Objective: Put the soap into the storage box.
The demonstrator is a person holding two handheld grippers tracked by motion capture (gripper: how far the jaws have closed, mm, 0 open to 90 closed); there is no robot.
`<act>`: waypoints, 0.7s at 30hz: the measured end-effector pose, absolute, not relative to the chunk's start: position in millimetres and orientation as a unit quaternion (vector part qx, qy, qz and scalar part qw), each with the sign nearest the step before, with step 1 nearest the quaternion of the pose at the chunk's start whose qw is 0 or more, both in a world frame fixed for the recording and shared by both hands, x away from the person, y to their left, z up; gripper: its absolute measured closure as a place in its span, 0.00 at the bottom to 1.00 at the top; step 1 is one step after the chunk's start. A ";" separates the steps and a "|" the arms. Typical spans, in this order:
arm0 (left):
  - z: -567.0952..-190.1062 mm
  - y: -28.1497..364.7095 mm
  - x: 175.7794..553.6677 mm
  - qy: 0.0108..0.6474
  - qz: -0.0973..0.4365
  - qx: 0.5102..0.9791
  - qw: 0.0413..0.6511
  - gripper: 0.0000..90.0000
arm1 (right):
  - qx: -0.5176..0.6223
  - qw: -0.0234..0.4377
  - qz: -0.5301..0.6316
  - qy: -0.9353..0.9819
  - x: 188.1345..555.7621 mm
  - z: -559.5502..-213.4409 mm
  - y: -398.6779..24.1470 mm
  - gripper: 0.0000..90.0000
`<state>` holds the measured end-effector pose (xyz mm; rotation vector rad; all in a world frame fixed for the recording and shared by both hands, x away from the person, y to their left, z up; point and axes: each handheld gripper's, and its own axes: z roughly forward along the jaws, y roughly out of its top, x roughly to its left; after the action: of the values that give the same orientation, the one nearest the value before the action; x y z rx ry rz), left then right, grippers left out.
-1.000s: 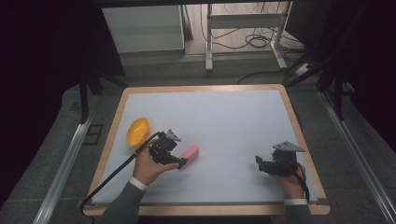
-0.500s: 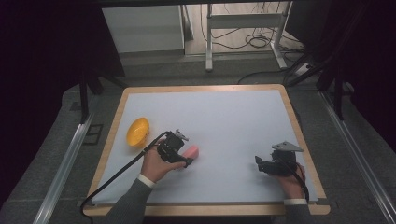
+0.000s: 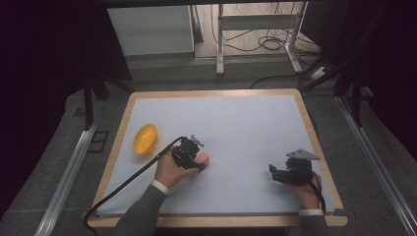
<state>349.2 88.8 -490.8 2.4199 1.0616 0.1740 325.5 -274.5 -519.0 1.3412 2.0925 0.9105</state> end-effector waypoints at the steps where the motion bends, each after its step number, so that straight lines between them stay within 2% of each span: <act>1: -491.8 88.3 349.5 0.389 0.065 0.886 0.242 0.52 | 0.491 0.244 0.333 0.767 325.5 -519.1 -274.2 0.12; 13: -498.1 84.7 350.7 0.395 0.060 0.884 0.242 0.65 | 0.489 0.246 0.332 0.768 325.6 -519.3 -273.2 0.12; 21: -498.8 83.1 347.7 0.394 0.077 0.882 0.245 0.67 | 0.490 0.246 0.334 0.767 325.3 -519.2 -273.2 0.12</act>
<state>347.7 83.1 -498.8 2.4081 1.0763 0.2093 325.3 -273.2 -519.2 1.3364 2.0919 0.9097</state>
